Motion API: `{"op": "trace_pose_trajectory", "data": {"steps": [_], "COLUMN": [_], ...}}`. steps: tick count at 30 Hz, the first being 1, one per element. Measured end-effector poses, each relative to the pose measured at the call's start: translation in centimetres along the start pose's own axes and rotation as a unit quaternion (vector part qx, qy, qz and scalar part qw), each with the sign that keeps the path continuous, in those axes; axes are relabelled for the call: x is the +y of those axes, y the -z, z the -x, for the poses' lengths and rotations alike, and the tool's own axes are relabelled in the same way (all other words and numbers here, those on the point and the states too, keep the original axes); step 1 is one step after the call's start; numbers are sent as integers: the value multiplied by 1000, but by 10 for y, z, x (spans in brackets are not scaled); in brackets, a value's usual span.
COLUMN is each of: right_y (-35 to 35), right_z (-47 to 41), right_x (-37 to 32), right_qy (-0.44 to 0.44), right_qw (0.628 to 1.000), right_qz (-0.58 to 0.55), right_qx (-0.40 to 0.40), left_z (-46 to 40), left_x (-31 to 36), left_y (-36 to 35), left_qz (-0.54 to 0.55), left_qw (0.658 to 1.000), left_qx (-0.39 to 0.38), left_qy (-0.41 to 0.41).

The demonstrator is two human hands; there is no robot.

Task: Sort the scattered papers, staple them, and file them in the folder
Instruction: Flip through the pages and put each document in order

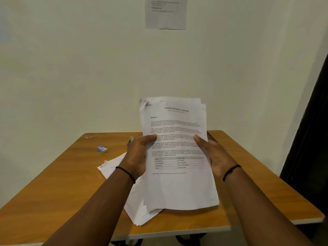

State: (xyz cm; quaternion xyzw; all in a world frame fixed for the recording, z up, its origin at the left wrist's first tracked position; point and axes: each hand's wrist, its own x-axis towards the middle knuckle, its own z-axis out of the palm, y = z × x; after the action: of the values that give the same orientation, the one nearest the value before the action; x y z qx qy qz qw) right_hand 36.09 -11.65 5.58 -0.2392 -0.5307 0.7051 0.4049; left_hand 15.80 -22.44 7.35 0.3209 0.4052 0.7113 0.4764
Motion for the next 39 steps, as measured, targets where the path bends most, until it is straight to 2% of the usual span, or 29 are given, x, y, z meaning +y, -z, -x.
{"op": "trace_pose_trajectory", "data": {"steps": [2,5,7,9,10,12,13,14,15,16,18,20,22,23,25,27,29,32,36,39], "right_y": [23,59,84,107,114,120,119,116,110,99,66,25,-11,-35,-56,-85,-109,-133,-138,-141], "right_z": [7,11,15,14,14,12,12,8,3,-2,-15,-25,-30,-37,-36,-39,-41,-48,-52,-52], "right_x": [2,1,0,6,12,25,30,35,39,42,50,62,71,81,87,103,118,134,142,139], "right_qy": [4,49,45,8,-22,-76,-76,-46,7,61,121,109,87,95,105,86,70,76,82,80], "right_qw": [1000,986,948,859,808,673,610,573,568,591,672,727,758,764,769,752,710,669,657,684], "right_qz": [14,102,258,455,534,685,736,761,764,748,690,654,635,632,627,653,701,739,747,722], "right_qx": [22,120,178,236,248,268,285,300,306,295,241,177,120,90,67,36,24,32,60,67], "left_z": [-7,-15,-17,-20,-23,-28,-32,-35,-38,-39,-41,-40,-46,-46,-53,-47,-39,-37,-44,-47], "left_x": [-18,-47,-64,-75,-79,-83,-81,-78,-74,-69,-60,-50,-44,-36,-30,-23,-22,-24,-32,-37], "left_y": [-13,-25,-24,-18,-10,8,20,34,49,62,88,108,119,130,121,117,119,130,137,141], "left_qz": [-32,-203,-304,-332,-344,-410,-458,-507,-541,-555,-541,-514,-464,-422,-341,-250,-231,-270,-256,-183], "left_qw": [999,974,940,926,923,902,878,844,813,793,771,752,768,793,859,897,900,894,907,932], "left_qx": [-7,-32,-41,-10,25,101,137,175,213,251,336,404,423,420,361,329,314,302,280,269], "left_qy": [35,94,149,181,172,91,41,4,-12,-15,15,83,128,131,122,157,197,189,184,158]}}
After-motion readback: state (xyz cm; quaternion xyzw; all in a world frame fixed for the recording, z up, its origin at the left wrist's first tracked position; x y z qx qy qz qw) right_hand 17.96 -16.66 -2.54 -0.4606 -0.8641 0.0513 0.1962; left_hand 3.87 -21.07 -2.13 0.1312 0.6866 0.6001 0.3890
